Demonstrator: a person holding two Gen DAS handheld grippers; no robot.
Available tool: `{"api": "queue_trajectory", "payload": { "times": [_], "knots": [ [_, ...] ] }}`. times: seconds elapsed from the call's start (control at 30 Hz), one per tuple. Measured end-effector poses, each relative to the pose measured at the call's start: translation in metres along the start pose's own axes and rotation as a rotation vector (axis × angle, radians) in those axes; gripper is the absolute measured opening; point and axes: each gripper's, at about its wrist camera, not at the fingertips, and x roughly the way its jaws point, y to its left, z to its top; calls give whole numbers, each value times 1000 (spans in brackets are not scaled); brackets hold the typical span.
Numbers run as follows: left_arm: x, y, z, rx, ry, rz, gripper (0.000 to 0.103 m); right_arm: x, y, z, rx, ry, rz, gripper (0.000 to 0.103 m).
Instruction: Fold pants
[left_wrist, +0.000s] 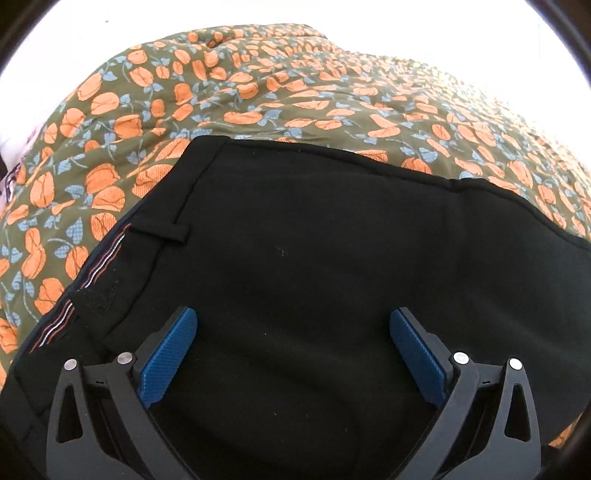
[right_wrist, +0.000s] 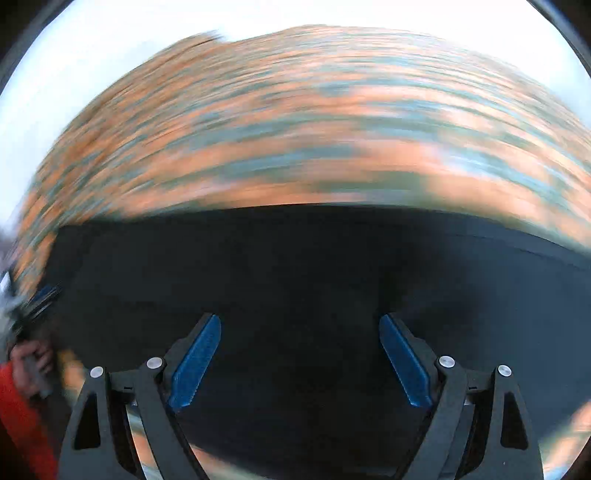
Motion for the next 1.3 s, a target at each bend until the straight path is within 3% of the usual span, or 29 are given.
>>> {"api": "queue_trajectory", "payload": {
  "times": [0.07,0.13,0.2,0.23,0.33,0.43,0.47,0.5,0.57,0.6,0.7,0.83,0.93,1.0,1.1,1.17,1.23,1.27,1.3],
  "knots": [
    [-3,-2,-3,0,-3,1,103,-20,-89,-1,119,13,-194,87],
    [-4,-2,-4,-1,-7,2,103,-45,-151,-2,216,9,-345,87],
    [-3,-3,-5,0,-11,5,103,-65,-178,2,270,-41,-348,87],
    [-3,-3,-5,0,-11,6,103,-73,-186,8,291,-74,-300,87],
    [-2,-3,-4,1,-9,6,103,-66,-180,28,291,-85,-150,87],
    [-2,-3,-4,1,-10,7,103,-40,-164,40,237,-13,-173,87],
    [-1,-3,-4,1,-10,7,103,-31,-163,39,244,16,-179,82],
    [-2,-3,-4,1,-9,6,103,-25,-166,38,260,36,-173,53],
    [-1,-3,-4,1,-9,6,103,-27,-172,33,291,17,-194,16],
    [-1,-3,-4,1,-9,6,103,-36,-172,30,297,-20,-201,8],
    [-1,-2,-4,1,-8,7,103,-83,-162,9,287,-149,-150,8],
    [-1,-3,-3,3,-5,9,103,-178,-107,-54,85,-287,-141,7],
    [-1,-4,-2,10,3,15,103,-221,-84,-124,69,-305,-148,5],
    [-1,-4,1,15,18,21,103,-236,-89,-186,175,-276,-190,1],
    [-2,-6,7,26,62,39,103,-242,-116,-255,436,-213,-262,3],
    [-8,-7,13,37,123,47,102,-254,-120,-284,560,-225,-279,11],
    [-21,-7,13,34,167,32,102,-263,-111,-297,585,-245,-281,36],
    [-35,-7,10,28,170,6,102,-268,-98,-300,565,-267,-279,62],
    [-48,-9,6,27,162,-22,102,-271,-83,-302,535,-290,-264,78]
  ]
}}
